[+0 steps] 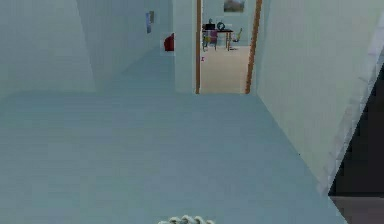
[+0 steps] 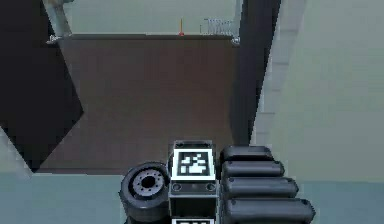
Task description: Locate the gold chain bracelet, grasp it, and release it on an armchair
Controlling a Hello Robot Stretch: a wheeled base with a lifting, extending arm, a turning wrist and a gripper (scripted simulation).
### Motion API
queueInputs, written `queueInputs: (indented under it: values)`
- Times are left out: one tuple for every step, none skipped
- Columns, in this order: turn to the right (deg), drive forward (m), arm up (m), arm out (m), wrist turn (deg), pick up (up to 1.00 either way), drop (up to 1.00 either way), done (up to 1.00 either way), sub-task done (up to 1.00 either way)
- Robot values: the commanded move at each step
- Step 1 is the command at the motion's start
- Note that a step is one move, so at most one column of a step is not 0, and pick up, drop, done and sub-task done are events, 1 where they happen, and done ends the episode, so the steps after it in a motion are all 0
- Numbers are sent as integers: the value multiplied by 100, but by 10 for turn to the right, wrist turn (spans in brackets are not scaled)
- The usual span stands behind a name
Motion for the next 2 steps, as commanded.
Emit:
queueInputs:
  values:
    - [-450, 0, 0, 0, 0, 0, 0, 0, 0]
    - [-390, 0, 0, 0, 0, 0, 0, 0, 0]
